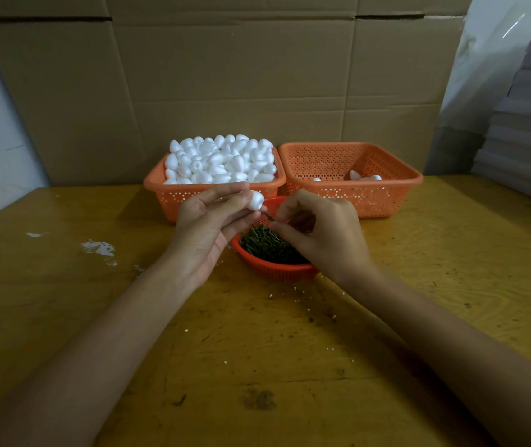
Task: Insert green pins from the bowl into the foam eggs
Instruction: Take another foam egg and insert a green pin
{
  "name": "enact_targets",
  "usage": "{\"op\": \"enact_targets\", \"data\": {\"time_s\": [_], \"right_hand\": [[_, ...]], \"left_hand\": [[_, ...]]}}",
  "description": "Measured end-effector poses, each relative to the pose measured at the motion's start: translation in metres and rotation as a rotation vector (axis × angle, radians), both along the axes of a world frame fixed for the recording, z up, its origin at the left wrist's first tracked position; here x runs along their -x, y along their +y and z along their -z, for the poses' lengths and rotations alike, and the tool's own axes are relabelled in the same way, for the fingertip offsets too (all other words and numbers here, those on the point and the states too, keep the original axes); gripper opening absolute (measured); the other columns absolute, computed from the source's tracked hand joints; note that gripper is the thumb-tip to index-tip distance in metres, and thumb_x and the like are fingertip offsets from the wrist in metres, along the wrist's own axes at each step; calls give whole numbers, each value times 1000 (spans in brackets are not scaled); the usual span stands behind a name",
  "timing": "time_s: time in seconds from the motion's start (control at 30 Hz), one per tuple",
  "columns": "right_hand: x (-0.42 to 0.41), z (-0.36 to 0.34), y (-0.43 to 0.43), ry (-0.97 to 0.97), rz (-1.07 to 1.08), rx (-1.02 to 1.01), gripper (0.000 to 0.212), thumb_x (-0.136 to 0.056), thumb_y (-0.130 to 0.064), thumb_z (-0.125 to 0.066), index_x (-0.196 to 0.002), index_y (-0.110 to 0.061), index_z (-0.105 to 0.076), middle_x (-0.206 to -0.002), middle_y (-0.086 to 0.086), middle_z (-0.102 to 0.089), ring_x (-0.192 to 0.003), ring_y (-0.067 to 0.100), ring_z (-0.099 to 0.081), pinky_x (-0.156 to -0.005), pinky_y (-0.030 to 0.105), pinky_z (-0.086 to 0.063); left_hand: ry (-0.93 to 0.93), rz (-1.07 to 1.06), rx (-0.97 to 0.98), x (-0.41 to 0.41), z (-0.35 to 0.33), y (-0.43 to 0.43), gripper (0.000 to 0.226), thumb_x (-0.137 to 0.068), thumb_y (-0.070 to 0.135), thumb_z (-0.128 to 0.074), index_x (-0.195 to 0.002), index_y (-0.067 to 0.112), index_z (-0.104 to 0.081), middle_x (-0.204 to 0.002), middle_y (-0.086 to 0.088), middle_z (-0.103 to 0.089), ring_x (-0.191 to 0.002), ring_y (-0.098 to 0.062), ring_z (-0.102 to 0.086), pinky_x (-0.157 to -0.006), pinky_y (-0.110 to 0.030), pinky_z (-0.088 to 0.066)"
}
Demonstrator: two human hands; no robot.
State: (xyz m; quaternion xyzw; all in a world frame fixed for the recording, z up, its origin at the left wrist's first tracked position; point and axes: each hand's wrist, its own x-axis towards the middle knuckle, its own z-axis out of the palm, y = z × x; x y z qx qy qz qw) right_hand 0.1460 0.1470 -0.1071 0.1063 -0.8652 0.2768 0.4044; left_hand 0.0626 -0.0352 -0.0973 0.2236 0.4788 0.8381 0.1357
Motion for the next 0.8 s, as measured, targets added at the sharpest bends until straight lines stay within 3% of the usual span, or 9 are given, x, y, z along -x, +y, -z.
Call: {"op": "enact_targets", "data": {"time_s": [0.4, 0.67, 0.8], "right_hand": [[-3, 0, -2, 27, -2, 21, 7, -89, -15, -79, -96, -16, -78, -89, -12, -75, -78, 1, -69, -74, 30, -59], [-3, 0, -4, 4, -33, 70, 24, -89, -18, -80, -112, -17, -72, -91, -15, -77, -83, 2, -73, -79, 36, -60], [-3, -1, -3, -4, -29, 75, 23, -89, -18, -80, -110, -18, -70, -90, -14, -78, -85, 1, -73, -79, 36, -60]], "left_hand": [[-9, 1, 8, 0, -1, 0, 26, -77, 9, -82, -103, 6, -77, -104, -18, -80, -98, -25, -79, -78, -27, -63], [-18, 5, 5, 1, -1, 0, 24, -78, 10, -82, -101, 7, -77, -105, -18, -80, -98, -25, -79, -77, -26, -63], [-27, 16, 3, 1, -1, -1, 22, -80, 11, -81, -100, 7, -77, -104, -17, -80, -97, -25, -79, -76, -26, -63]]}}
